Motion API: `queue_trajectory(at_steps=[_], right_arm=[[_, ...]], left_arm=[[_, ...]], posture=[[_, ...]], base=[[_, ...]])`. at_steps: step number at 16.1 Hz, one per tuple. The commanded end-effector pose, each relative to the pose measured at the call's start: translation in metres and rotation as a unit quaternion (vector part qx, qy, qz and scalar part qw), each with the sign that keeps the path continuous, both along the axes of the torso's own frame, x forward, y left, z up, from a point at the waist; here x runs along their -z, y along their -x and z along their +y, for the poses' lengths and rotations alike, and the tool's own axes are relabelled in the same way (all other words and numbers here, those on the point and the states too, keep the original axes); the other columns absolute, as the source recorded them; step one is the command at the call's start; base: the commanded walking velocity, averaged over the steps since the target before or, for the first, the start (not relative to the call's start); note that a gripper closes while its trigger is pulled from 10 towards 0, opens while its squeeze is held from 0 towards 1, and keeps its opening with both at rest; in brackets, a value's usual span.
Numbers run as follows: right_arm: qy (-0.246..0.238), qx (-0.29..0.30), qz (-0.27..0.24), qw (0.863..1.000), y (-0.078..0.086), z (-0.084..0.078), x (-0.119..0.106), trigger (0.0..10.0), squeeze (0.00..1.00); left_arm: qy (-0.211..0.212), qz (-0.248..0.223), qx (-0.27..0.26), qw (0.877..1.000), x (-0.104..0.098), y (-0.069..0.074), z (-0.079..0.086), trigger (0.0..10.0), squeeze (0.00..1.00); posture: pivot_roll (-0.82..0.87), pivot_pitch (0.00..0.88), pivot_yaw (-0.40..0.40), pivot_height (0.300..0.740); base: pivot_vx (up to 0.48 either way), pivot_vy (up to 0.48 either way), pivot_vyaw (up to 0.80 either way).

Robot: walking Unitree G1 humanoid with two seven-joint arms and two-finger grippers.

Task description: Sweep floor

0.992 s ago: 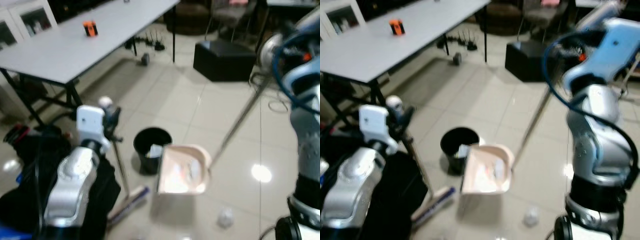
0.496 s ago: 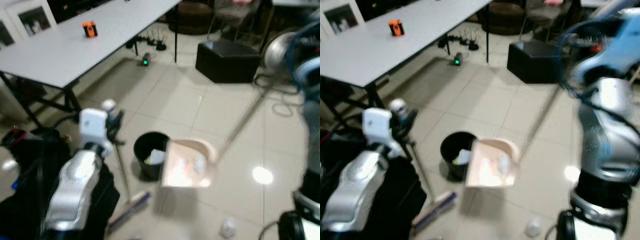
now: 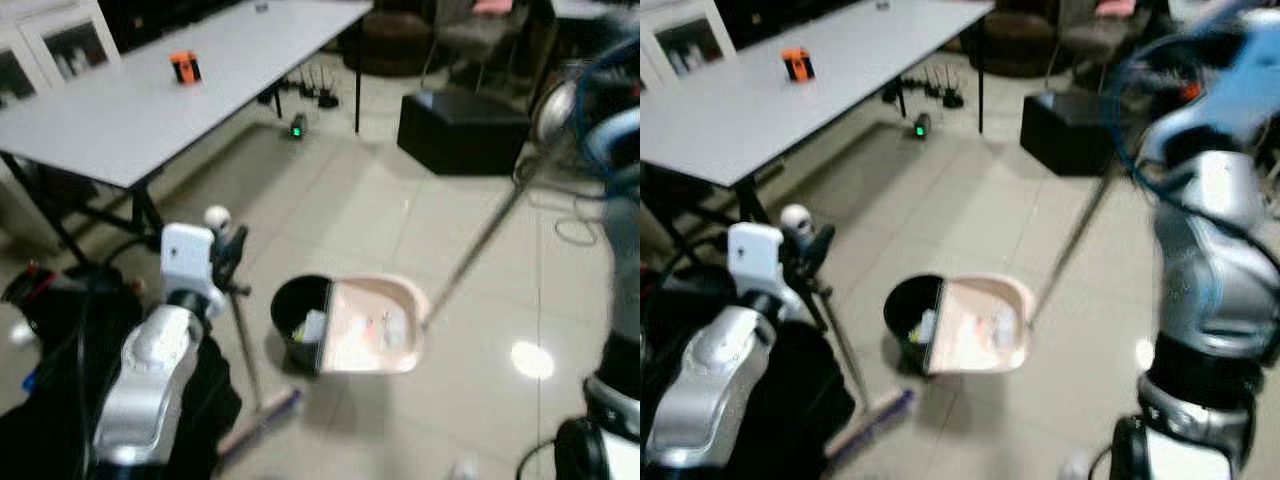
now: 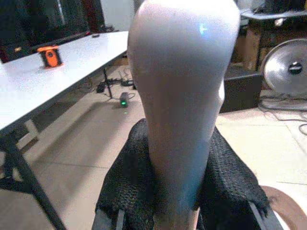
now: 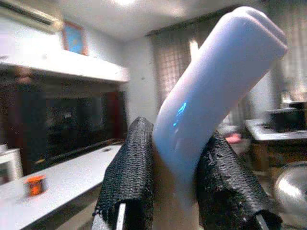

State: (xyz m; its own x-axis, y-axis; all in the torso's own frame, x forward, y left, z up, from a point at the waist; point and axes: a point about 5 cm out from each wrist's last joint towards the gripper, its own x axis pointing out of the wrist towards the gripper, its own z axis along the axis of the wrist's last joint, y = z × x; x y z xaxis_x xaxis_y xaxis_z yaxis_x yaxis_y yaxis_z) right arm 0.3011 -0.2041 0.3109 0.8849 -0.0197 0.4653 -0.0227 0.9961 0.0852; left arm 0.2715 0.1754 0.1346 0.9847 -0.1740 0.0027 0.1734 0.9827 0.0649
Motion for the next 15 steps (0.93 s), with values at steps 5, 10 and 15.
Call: queue_trajectory(at_steps=[5, 10, 15], right_arm=[[-0.008, 0.016, -0.024, 1.000, 0.0045, -0.0061, -0.0068, 10.0, 0.00], [-0.012, 0.018, -0.027, 0.999, 0.0034, -0.0075, -0.0060, 10.0, 0.00], [-0.004, 0.024, -0.042, 0.999, 0.0017, -0.0057, -0.0057, 10.0, 0.00]], left_arm=[[-0.003, -0.021, 0.001, 1.000, -0.0093, -0.0001, -0.0004, 10.0, 0.00], [-0.001, -0.021, -0.001, 1.000, -0.0089, -0.0003, -0.0009, 10.0, 0.00], [0.006, -0.013, -0.016, 1.000, -0.0073, -0.0011, 0.0023, 10.0, 0.00]], posture=[[-0.01, 0.000, 0.059, 0.740], [-0.01, 0.000, 0.053, 0.740], [-0.01, 0.000, 0.055, 0.740]], base=[[0.340, 0.000, 0.48], [0.342, 0.000, 0.00], [0.181, 0.000, 0.00]])
